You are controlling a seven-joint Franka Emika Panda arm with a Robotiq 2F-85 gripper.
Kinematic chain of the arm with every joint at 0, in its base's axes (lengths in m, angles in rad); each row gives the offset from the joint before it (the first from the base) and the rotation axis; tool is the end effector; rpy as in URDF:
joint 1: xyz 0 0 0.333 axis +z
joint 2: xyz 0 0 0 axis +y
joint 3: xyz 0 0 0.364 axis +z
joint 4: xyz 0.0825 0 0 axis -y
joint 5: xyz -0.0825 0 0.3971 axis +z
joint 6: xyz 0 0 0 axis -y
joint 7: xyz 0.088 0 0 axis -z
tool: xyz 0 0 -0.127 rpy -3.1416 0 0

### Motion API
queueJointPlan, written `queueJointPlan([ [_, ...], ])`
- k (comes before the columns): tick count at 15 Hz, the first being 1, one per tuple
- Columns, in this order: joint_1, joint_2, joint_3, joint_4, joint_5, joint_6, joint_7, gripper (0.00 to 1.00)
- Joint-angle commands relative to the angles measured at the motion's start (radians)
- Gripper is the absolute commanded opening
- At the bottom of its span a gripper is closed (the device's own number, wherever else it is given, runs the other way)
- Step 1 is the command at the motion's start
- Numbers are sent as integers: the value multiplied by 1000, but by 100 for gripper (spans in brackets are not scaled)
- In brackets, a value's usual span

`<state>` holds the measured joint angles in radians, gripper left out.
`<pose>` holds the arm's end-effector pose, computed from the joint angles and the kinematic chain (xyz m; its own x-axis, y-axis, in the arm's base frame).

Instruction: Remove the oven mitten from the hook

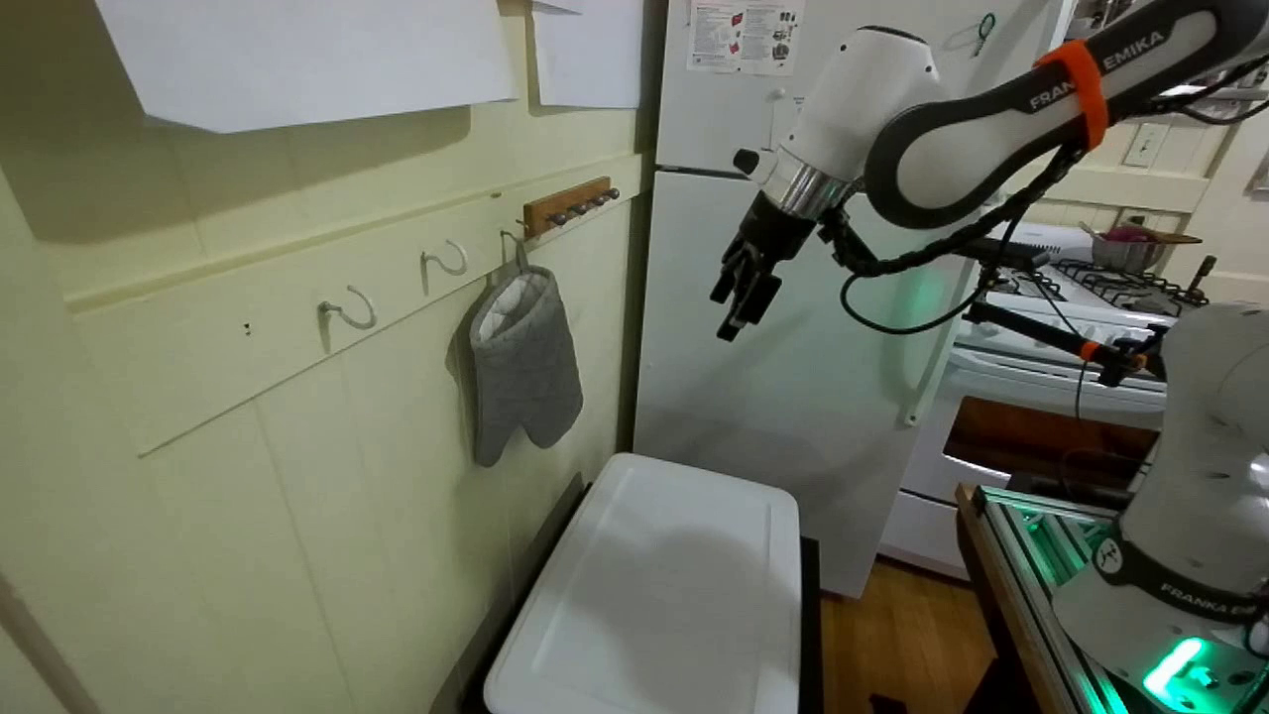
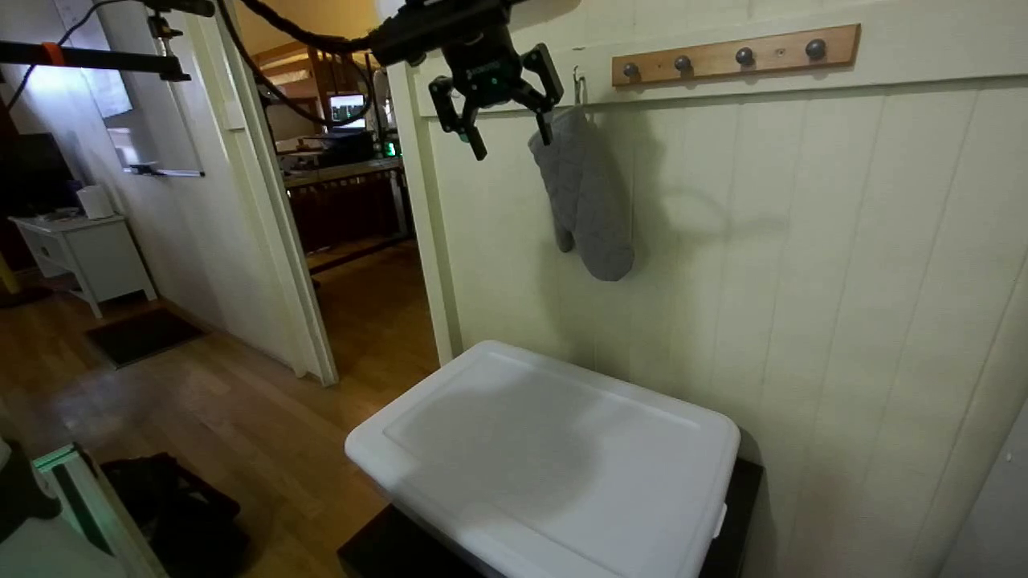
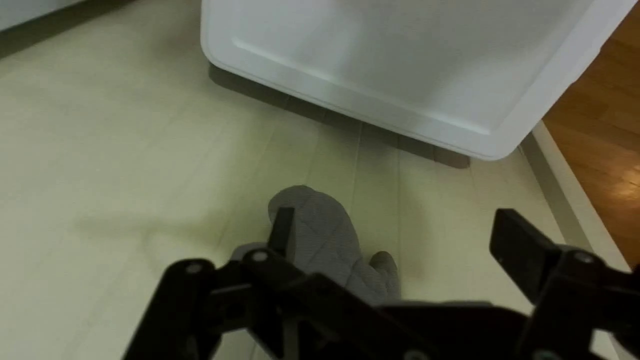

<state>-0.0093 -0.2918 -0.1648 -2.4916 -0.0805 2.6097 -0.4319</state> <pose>0.4683 -0.0840 0.4551 0.8788 0.3223 0.3519 0.2736 -0.9445 0.1817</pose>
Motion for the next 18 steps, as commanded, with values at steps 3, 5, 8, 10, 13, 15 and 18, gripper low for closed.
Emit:
queueJointPlan([
  [3, 88, 139, -87, 69, 246, 117, -270, 100],
  [5, 89, 171, -82, 95, 308, 150, -346, 100],
  [8, 132, 219, -122, 143, 455, 196, -514, 100],
  [10, 151, 246, -141, 185, 597, 187, -651, 100],
  [13, 146, 304, -156, 274, 784, 124, -832, 100],
  [15, 129, 354, -156, 330, 847, 101, -892, 100],
  [18, 125, 335, -151, 310, 822, 115, -864, 100],
])
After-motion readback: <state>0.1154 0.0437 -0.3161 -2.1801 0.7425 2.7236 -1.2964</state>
